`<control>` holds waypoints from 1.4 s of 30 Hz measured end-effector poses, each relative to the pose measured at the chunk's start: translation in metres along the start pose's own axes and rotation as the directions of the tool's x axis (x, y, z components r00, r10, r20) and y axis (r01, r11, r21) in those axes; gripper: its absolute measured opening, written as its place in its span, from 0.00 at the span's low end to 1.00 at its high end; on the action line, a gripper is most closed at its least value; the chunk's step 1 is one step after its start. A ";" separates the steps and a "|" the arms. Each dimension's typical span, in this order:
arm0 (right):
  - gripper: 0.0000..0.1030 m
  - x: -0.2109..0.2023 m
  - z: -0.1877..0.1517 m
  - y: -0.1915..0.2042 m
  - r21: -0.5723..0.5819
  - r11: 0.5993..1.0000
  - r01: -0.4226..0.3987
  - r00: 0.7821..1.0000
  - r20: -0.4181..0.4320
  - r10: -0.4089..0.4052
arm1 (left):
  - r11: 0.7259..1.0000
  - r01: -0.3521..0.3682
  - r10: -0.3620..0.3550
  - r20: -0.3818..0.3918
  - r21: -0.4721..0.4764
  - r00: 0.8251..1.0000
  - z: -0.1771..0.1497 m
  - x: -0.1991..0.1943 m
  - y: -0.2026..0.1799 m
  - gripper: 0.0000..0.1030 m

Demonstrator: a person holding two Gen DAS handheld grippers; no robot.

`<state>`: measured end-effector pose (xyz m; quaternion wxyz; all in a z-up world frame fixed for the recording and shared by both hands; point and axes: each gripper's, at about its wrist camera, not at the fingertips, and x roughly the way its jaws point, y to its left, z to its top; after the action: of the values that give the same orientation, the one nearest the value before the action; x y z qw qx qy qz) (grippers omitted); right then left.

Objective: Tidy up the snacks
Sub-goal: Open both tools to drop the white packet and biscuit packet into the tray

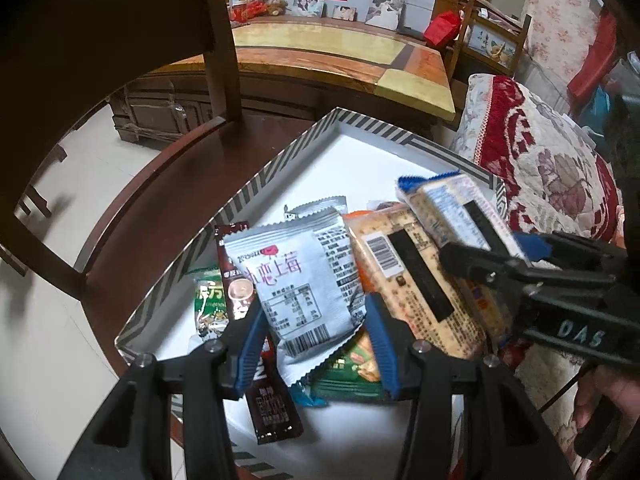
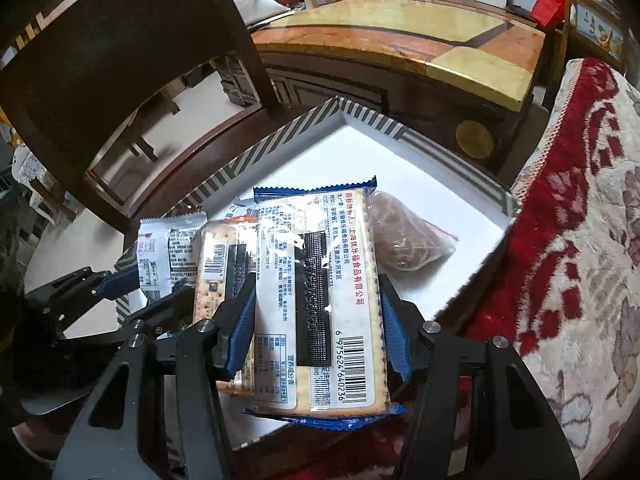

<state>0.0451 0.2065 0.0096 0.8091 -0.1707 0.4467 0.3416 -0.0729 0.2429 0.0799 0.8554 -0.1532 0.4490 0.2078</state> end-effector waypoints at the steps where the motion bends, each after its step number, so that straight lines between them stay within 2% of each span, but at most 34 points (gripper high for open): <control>1: 0.54 0.002 0.000 0.002 -0.006 1.000 0.006 1.000 -0.003 -0.006 | 1.000 0.000 0.000 -0.001 0.000 1.000 0.001 0.001 0.000 0.50; 10: 0.55 0.008 0.001 0.003 0.011 1.000 0.020 1.000 0.015 -0.021 | 0.999 -0.037 0.037 0.007 0.004 0.999 0.001 0.007 -0.002 0.52; 12: 0.55 0.006 -0.001 0.003 0.011 1.000 0.012 1.000 0.012 -0.013 | 0.999 -0.052 0.052 -0.015 0.008 0.999 0.000 0.012 -0.003 0.55; 16: 0.59 -0.007 -0.004 0.001 0.027 1.000 -0.006 0.999 0.038 0.005 | 0.997 -0.081 0.081 -0.012 0.010 0.997 -0.004 0.011 -0.005 0.72; 21: 0.59 -0.025 -0.011 0.003 0.024 1.000 0.011 0.997 0.070 -0.012 | 0.996 -0.092 0.092 -0.003 -0.010 0.996 -0.007 0.002 -0.004 0.81; 26: 0.59 -0.048 -0.031 0.002 0.030 0.999 0.037 0.995 0.092 -0.039 | 0.993 -0.117 0.119 0.057 -0.035 0.991 -0.016 -0.022 -0.005 0.95; 34: 0.59 -0.089 -0.078 -0.001 0.021 0.999 0.046 0.990 0.134 -0.048 | 0.992 -0.103 0.111 0.130 -0.072 0.985 -0.038 -0.057 -0.019 0.98; 40: 0.60 -0.112 -0.104 0.002 0.005 0.999 0.049 0.985 0.164 -0.050 | 0.993 -0.081 0.092 0.135 -0.080 0.987 -0.050 -0.074 -0.027 0.99; 42: 0.64 -0.119 -0.111 0.005 -0.007 0.998 0.058 0.985 0.165 -0.056 | 0.993 -0.062 0.076 0.148 -0.101 0.986 -0.054 -0.081 -0.028 0.99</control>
<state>-0.0691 0.0980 0.0493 0.8518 -0.1593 0.3711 0.3337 -0.1387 0.1769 0.1195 0.8710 -0.1621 0.3773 0.2698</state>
